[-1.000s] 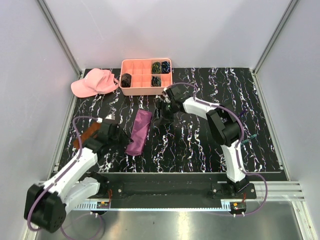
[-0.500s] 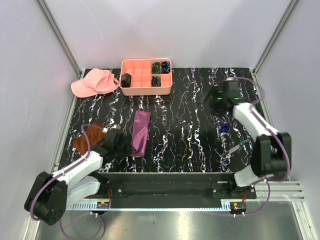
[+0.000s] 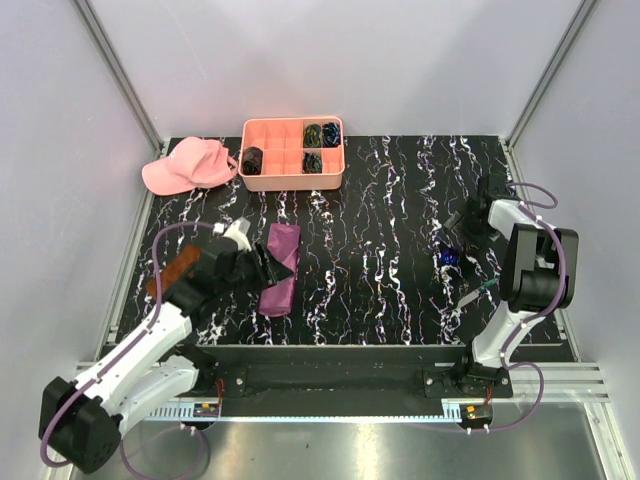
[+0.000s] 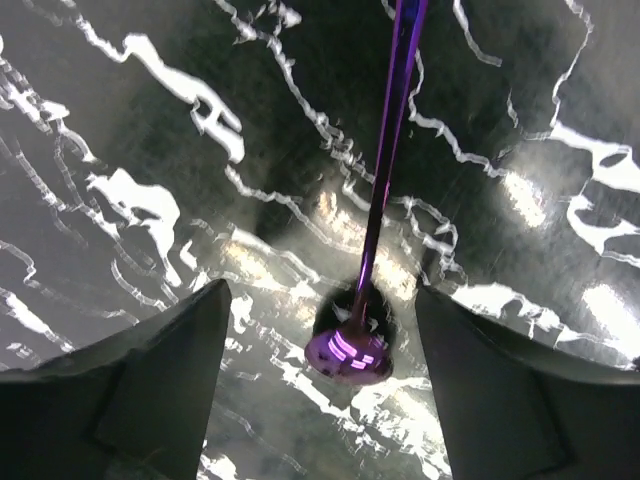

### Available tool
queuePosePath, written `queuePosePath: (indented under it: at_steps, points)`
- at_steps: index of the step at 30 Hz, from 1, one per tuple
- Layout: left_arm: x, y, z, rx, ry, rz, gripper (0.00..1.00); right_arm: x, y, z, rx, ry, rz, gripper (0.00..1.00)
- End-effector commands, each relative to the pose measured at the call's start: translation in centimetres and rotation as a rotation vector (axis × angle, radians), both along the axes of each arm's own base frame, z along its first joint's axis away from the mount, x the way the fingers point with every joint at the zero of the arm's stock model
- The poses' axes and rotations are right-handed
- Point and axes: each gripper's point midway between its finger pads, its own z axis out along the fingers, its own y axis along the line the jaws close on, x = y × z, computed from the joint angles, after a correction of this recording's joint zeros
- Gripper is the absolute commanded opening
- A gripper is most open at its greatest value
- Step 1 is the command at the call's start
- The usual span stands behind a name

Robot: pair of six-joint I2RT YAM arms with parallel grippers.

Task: Fold the napkin into a case and place the utensils inside
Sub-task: Rotate the smaller rectangle-folded napkin at the center of the board, then pick up the spoon from the corner of the board, then pass from the right arm to the left

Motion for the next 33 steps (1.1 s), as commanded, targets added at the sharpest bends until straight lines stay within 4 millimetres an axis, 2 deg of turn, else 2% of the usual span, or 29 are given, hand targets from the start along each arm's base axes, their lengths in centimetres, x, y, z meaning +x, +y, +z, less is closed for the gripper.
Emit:
queuePosePath:
  at_steps: [1,2,4,5,6,7,9,10,11,12,13,14,15,16,17,18,19,20,21,22,23,25,26,28,29,30,31,32,33]
  points:
    - [0.3,-2.0,3.5,0.008,-0.098,-0.185,0.55,0.0,-0.8,-1.7,-0.038,0.043,-0.021,0.70]
    - [0.8,-2.2,4.1,0.012,-0.101,-0.185,0.55,0.2,-1.0,-1.8,-0.047,0.042,-0.021,0.59]
    - [1.0,-2.4,4.5,0.026,-0.101,-0.204,0.54,0.5,-1.0,-2.3,-0.051,0.042,0.007,0.43]
    - [1.7,-2.7,5.3,0.031,-0.102,-0.207,0.54,0.9,-0.9,-2.2,-0.051,0.027,0.023,0.35]
    - [1.8,-2.9,5.7,0.036,-0.099,-0.216,0.54,1.1,-0.9,-2.2,-0.056,0.020,0.058,0.17]
    - [1.7,-3.0,5.8,0.047,-0.091,-0.246,0.54,1.5,-0.3,-2.0,-0.037,-0.001,0.095,0.10]
    - [2.9,-3.4,7.1,0.052,-0.086,-0.266,0.54,2.8,0.4,-0.3,-0.072,-0.068,0.203,0.00]
    - [3.0,-3.9,7.7,0.034,-0.075,-0.308,0.55,4.0,2.0,1.0,-0.101,-0.123,0.285,0.00]
    - [3.6,-3.6,8.2,0.012,-0.074,-0.309,0.56,4.7,3.3,3.4,-0.158,-0.194,0.407,0.00]
    - [3.2,-4.4,9.7,-0.062,-0.086,-0.386,0.57,4.9,7.2,4.8,-0.188,-0.246,0.550,0.00]
    - [3.4,-4.8,9.8,-0.104,-0.077,-0.420,0.59,5.6,9.9,8.6,-0.242,-0.384,0.656,0.00]
    - [4.0,-4.6,10.5,-0.162,-0.068,-0.422,0.61,5.4,12.0,10.4,-0.316,-0.459,0.798,0.00]
    - [3.7,-5.1,11.8,-0.245,-0.084,-0.492,0.62,4.1,14.0,10.3,-0.351,-0.497,0.901,0.00]
    - [4.2,-5.3,12.0,-0.285,-0.059,-0.509,0.63,3.9,18.3,12.7,-0.383,-0.653,1.005,0.03]
    - [4.8,-5.0,12.4,-0.329,-0.028,-0.488,0.64,3.3,19.3,15.4,-0.432,-0.760,1.057,0.07]
    - [4.8,-5.1,13.3,-0.370,-0.036,-0.516,0.64,2.6,21.3,16.4,-0.384,-0.852,1.123,0.12]
    - [5.0,-5.2,13.5,-0.403,-0.021,-0.529,0.64,1.7,22.4,18.0,-0.357,-0.920,1.157,0.13]
    - [5.4,-5.3,14.8,-0.457,-0.031,-0.527,0.64,1.0,23.5,18.9,-0.352,-0.971,1.207,0.09]
    - [4.7,-5.3,15.0,-0.503,-0.002,-0.556,0.64,0.4,24.4,19.2,-0.359,-1.032,1.248,0.01]
    - [4.7,-5.3,15.5,-0.534,0.007,-0.556,0.64,-0.9,25.7,20.8,-0.396,-1.101,1.297,0.00]
    - [4.9,-5.2,16.9,-0.587,-0.003,-0.545,0.64,-1.2,26.1,21.4,-0.424,-1.131,1.300,0.00]
    - [4.6,-4.9,17.1,-0.629,0.029,-0.514,0.65,-1.7,26.3,23.0,-0.514,-1.207,1.291,0.00]
    - [5.0,-4.9,18.5,-0.682,0.032,-0.473,0.65,-2.3,27.1,23.4,-0.547,-1.239,1.304,0.00]
    - [4.6,-4.8,19.0,-0.767,0.063,-0.439,0.72,-2.9,27.7,24.2,-0.666,-1.325,1.312,0.00]
    - [4.4,-4.7,21.2,-0.860,0.068,-0.432,0.74,-3.8,28.9,24.5,-0.692,-1.361,1.339,0.00]
    - [4.5,-4.6,20.6,-0.904,0.127,-0.416,0.75,-4.3,29.4,24.9,-0.724,-1.415,1.346,0.00]
    - [4.5,-4.5,21.0,-0.950,0.153,-0.412,0.77,-4.6,29.4,25.6,-0.796,-1.447,1.338,0.00]
    - [4.1,-4.2,22.8,-1.047,0.171,-0.417,0.80,-4.8,29.6,26.1,-0.817,-1.474,1.307,0.00]
    - [4.4,-4.2,21.6,-1.096,0.250,-0.383,0.82,-5.4,30.3,27.0,-0.811,-1.526,1.302,0.00]
